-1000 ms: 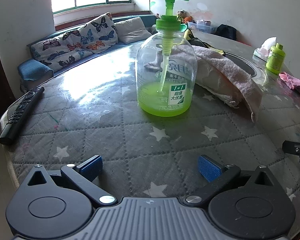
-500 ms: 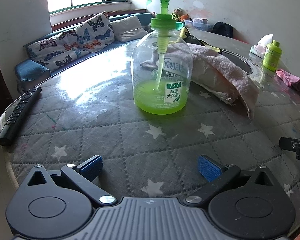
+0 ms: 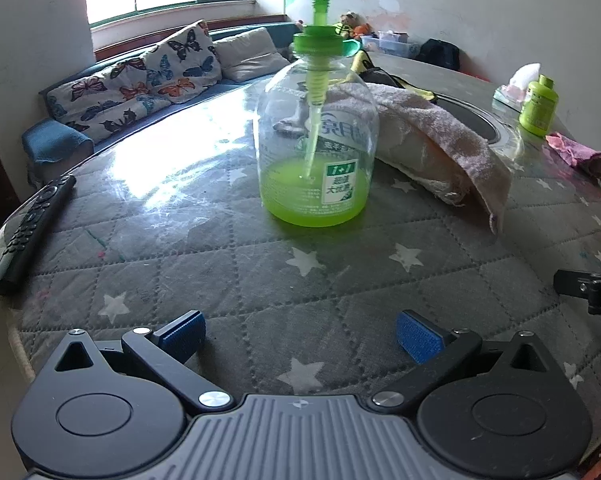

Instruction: Clean container

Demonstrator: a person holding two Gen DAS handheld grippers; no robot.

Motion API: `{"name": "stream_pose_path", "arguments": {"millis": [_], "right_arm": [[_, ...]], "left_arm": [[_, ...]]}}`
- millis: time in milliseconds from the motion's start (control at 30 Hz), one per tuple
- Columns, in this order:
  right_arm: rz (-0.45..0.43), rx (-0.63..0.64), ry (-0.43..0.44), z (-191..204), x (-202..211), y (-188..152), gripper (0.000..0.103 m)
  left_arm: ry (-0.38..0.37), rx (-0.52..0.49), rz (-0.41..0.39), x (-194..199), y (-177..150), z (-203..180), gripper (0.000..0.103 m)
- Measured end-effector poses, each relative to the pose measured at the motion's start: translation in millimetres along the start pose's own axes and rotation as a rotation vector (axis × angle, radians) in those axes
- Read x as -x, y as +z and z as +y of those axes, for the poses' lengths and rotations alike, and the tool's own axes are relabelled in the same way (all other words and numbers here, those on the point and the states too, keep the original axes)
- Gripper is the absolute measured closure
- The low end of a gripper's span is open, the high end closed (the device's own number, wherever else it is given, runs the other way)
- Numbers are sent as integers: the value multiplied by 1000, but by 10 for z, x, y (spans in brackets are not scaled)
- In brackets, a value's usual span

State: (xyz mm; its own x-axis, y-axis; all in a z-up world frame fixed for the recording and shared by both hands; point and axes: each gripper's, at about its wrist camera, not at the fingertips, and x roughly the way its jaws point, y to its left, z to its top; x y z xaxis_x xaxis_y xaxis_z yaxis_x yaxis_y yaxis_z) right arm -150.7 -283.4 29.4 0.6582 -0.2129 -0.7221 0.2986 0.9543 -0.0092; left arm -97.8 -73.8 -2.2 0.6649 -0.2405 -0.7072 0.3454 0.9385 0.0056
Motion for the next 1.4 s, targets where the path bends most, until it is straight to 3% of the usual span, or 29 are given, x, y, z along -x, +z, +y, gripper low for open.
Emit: {"name": "stream_pose_path", "arguments": {"millis": [1133,1400], "right_arm": [[25,46,97,138,18,48,0],[26,64,81,185,-5,48,0]], "left_arm": [[-26,-13,29,5,36,-52,0],[-26,-13,30,5,41,-43,0]]}}
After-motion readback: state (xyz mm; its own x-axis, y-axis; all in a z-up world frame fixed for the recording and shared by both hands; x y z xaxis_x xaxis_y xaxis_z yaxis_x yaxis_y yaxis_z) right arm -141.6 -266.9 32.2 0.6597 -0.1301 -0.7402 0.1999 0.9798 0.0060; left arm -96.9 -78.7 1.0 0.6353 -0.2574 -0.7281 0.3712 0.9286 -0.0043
